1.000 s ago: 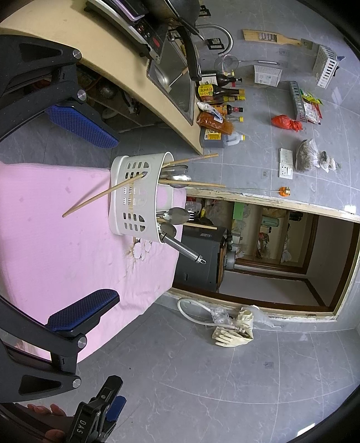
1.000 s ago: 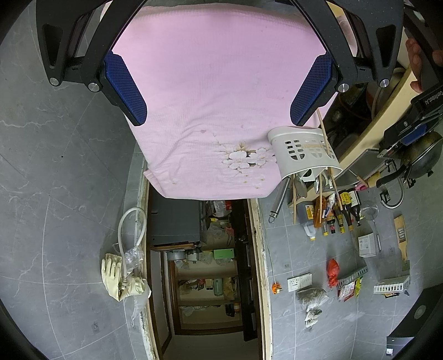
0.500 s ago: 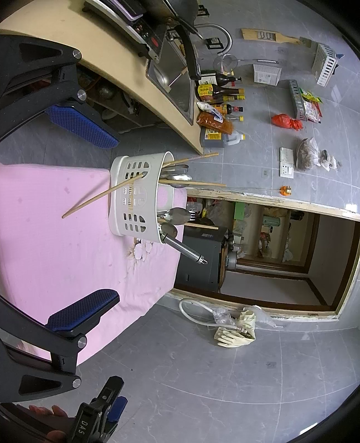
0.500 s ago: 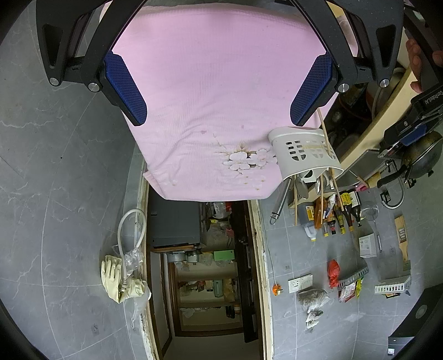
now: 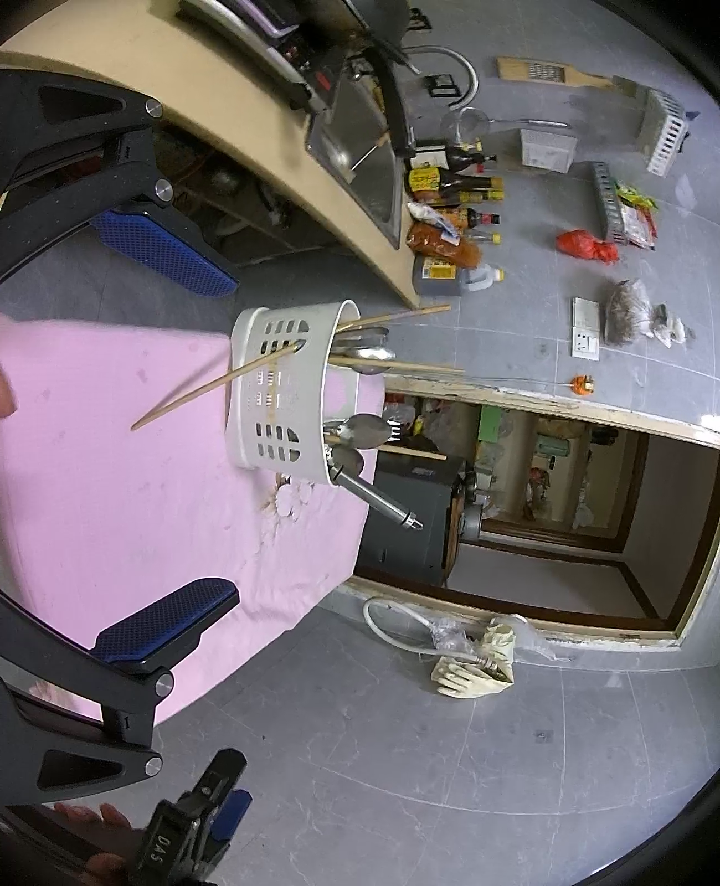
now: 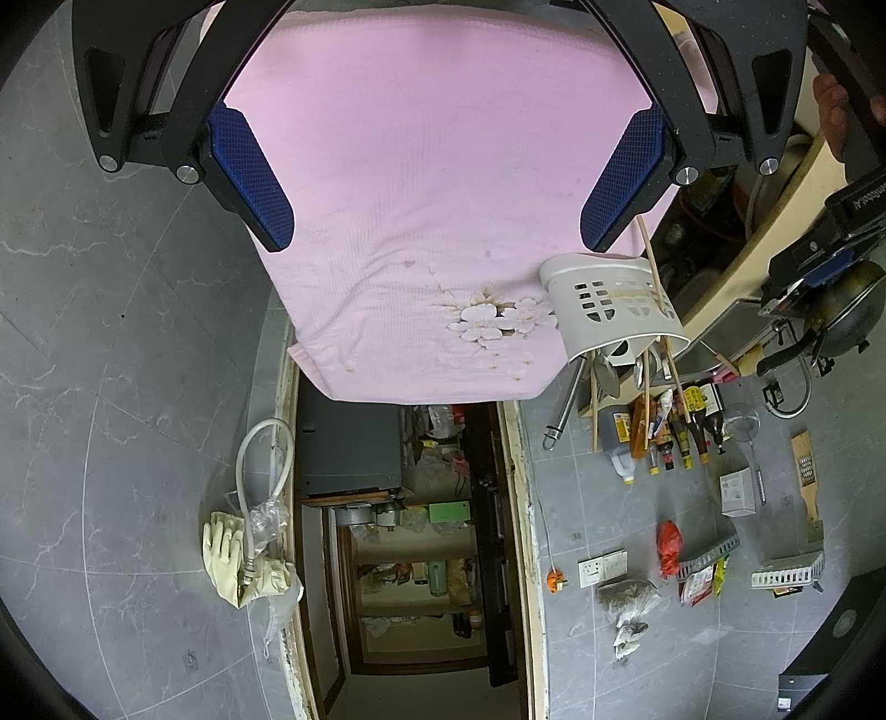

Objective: Organize utensils

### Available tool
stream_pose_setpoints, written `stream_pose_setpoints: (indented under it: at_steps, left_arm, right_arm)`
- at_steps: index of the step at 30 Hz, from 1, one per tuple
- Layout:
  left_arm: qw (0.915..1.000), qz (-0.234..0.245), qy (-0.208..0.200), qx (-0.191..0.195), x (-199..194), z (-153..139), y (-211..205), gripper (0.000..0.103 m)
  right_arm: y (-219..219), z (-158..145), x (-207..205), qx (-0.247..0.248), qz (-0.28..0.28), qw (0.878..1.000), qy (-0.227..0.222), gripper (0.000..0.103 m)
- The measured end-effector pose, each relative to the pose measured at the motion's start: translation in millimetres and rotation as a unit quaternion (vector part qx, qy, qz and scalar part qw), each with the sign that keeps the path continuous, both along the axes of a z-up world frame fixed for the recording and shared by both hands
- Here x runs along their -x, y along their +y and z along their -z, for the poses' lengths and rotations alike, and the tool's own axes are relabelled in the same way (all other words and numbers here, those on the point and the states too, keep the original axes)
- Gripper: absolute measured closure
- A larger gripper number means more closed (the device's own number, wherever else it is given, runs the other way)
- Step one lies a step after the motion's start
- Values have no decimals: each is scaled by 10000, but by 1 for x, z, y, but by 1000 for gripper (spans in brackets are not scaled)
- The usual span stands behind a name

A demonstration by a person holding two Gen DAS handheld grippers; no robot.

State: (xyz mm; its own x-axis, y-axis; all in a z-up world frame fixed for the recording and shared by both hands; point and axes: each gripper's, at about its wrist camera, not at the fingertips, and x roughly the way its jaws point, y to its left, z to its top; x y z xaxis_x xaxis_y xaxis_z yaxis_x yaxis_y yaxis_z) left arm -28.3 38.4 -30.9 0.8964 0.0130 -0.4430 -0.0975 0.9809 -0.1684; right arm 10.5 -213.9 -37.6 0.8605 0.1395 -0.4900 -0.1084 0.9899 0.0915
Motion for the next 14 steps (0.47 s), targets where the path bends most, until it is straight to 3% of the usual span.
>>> stream_pose_setpoints:
  at_steps: [14]
  left_arm:
    - [9998, -68, 42, -203, -7, 1, -7, 1]
  right_arm:
    - [-9, 6, -5, -19, 54, 10000, 37, 1]
